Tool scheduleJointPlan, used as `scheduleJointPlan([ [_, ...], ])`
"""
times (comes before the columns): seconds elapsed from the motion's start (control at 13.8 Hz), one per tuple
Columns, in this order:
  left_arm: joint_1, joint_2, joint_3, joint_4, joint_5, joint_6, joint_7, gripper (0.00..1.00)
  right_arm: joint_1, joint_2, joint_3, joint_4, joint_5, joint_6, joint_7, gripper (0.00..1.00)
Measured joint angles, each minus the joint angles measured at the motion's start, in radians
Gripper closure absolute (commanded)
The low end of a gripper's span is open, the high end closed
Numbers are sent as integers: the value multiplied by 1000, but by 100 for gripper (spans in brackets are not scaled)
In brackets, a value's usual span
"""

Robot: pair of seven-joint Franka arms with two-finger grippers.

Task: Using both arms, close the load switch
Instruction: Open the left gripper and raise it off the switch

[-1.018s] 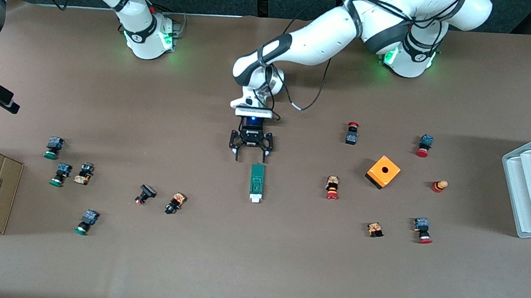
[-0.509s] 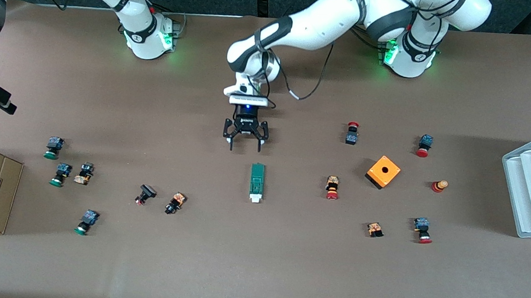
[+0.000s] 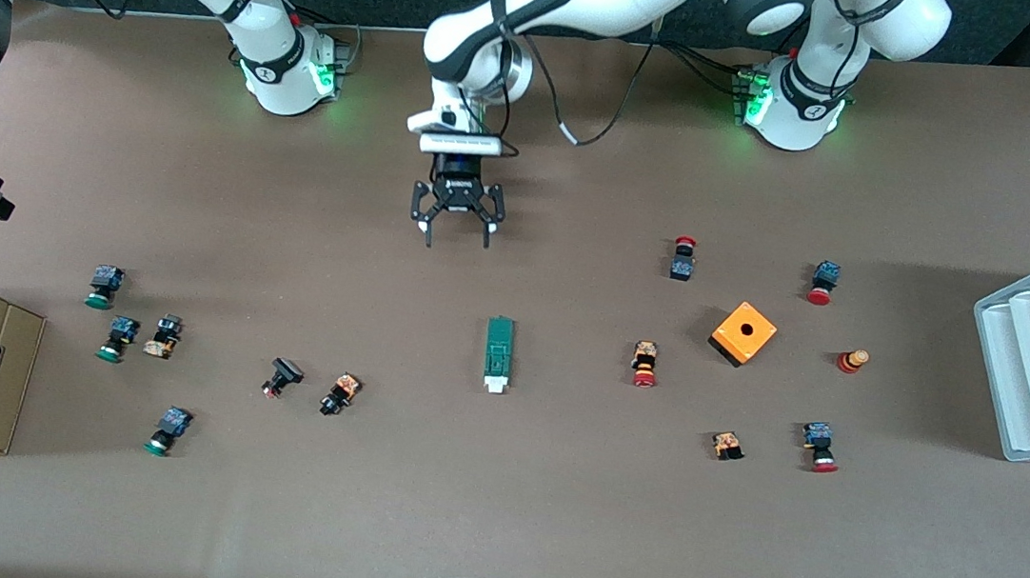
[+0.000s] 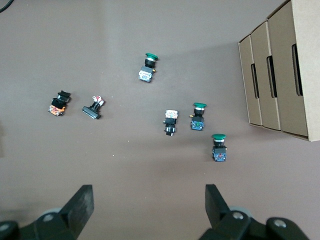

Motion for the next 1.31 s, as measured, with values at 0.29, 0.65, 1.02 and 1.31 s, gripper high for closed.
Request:
scheduleJointPlan([
  [0.29,-3,-124,0,0,-155,44,164,0,0,0,1,1,0,1,0,1],
  [0.65,-1,-283,2,0,-349,52,433,0,1,0,3,3,0,1,0,1],
  [1.02,21,-359,4,-2,-457,52,586,0,2,0,7,7,0,1,0,1],
  [1.31,79,-454,7,0,-598,54,807,0,3,0,9,8,0,1,0,1],
])
